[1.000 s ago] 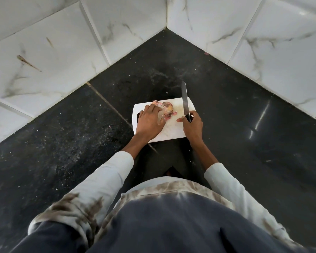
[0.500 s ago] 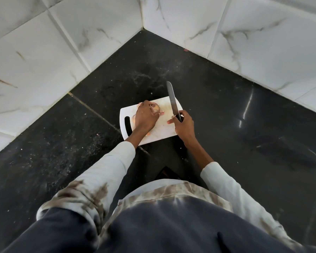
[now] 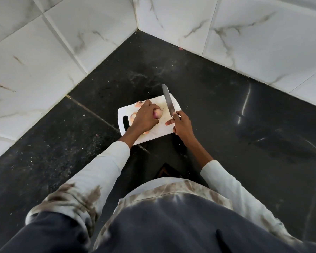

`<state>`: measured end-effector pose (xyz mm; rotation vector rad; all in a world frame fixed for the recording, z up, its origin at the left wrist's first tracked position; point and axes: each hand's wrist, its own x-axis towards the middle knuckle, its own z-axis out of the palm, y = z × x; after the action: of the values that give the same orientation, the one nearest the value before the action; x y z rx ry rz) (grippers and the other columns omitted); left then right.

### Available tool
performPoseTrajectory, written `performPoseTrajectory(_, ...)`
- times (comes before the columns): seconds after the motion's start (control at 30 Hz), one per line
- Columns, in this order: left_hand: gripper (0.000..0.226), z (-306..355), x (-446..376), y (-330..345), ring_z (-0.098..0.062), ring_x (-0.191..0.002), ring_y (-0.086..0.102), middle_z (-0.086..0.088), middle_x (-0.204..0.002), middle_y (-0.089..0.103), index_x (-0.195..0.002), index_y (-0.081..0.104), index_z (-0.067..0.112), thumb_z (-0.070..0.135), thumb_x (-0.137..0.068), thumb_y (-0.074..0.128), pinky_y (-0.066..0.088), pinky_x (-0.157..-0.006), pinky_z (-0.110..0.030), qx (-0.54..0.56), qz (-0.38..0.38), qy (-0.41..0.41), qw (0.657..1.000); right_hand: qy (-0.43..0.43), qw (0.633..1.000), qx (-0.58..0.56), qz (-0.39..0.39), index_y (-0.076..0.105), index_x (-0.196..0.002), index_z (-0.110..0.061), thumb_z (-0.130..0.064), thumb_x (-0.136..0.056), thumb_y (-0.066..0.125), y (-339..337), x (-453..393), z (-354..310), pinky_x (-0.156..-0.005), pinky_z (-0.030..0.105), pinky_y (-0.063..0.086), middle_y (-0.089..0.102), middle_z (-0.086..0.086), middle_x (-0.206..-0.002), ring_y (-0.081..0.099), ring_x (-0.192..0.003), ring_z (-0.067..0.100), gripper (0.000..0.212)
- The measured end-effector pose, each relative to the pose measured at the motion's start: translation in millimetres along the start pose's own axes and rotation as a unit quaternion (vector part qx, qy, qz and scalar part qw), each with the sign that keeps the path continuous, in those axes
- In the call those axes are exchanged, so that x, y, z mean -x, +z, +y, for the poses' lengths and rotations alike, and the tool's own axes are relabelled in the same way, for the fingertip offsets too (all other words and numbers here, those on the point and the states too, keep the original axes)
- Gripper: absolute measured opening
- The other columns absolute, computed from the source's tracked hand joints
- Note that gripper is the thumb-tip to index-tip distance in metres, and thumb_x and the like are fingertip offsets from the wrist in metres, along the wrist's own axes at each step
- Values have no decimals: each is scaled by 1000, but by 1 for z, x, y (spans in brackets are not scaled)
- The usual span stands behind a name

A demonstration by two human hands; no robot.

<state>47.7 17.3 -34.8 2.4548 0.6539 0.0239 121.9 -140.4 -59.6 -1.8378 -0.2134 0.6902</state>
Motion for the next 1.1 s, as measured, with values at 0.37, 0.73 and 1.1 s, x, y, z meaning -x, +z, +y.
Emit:
performPoseTrajectory(0.37, 38, 4, 9, 11, -20, -112, 67, -7, -126, 70, -124, 72, 10, 26, -91, 83, 56, -97, -31, 82, 73, -33, 993, -27, 996, 71, -38, 55, -116, -25, -32, -112, 47, 3, 13, 4, -58, 22, 50, 72, 2, -88, 57, -62, 8, 12)
performPoseTrajectory(0.73, 24, 3, 14, 21, -16, -102, 68, -6, -114, 73, -114, 72, 8, 19, -94, 79, 57, -90, -29, 129, 116, -44, 984, -60, 994, 81, -46, 55, -125, -33, -37, -109, 54, 4, 22, 7, -51, 12, 48, 67, 3, -84, 59, -64, 8, 16)
performPoseTrajectory(1.1, 21, -5, 10, 28, -6, -86, 73, -2, -98, 74, -110, 68, 3, -6, -91, 72, 56, -78, -10, 197, 121, -56, 971, -46, 991, 105, -66, 45, -124, -39, -36, -113, 40, 8, 21, 10, -61, 32, 44, 59, 4, -80, 49, -66, 16, 13)
